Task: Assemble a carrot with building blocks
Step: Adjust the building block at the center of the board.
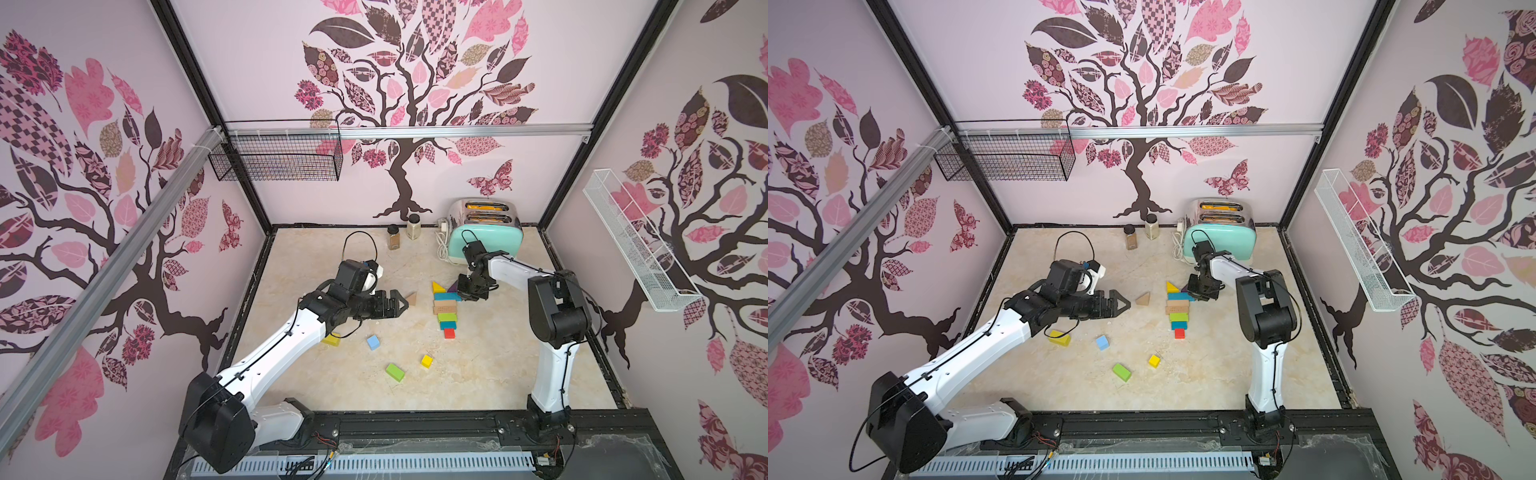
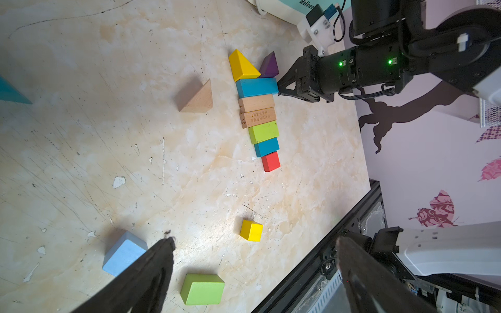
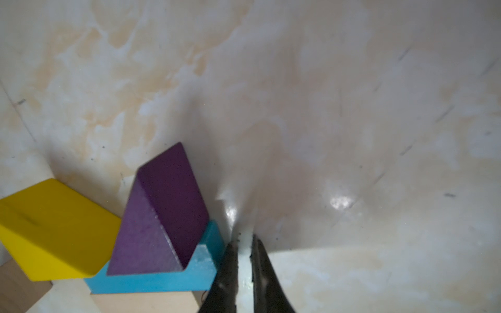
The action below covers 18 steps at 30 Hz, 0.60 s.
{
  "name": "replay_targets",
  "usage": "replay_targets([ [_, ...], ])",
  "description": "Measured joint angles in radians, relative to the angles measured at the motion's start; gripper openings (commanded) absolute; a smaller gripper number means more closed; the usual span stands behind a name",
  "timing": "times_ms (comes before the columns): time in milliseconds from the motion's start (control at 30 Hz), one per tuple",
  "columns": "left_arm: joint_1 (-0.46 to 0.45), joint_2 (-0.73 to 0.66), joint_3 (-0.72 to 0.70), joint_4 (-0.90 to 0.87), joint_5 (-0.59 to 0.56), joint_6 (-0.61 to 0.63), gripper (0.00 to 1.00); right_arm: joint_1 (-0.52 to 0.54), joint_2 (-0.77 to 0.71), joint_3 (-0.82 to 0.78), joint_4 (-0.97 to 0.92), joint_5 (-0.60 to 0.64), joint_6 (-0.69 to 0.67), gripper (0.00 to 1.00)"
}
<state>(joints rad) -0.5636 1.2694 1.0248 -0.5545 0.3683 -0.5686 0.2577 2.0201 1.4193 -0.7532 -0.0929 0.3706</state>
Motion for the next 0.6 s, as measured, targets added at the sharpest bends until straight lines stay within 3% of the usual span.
replay_targets([
  [600,0.0,0.003,0.0,0.0,0.0,0.001,0.98,0.014,0.0,-0.001,0.014,-0.004,0.013,0.16],
])
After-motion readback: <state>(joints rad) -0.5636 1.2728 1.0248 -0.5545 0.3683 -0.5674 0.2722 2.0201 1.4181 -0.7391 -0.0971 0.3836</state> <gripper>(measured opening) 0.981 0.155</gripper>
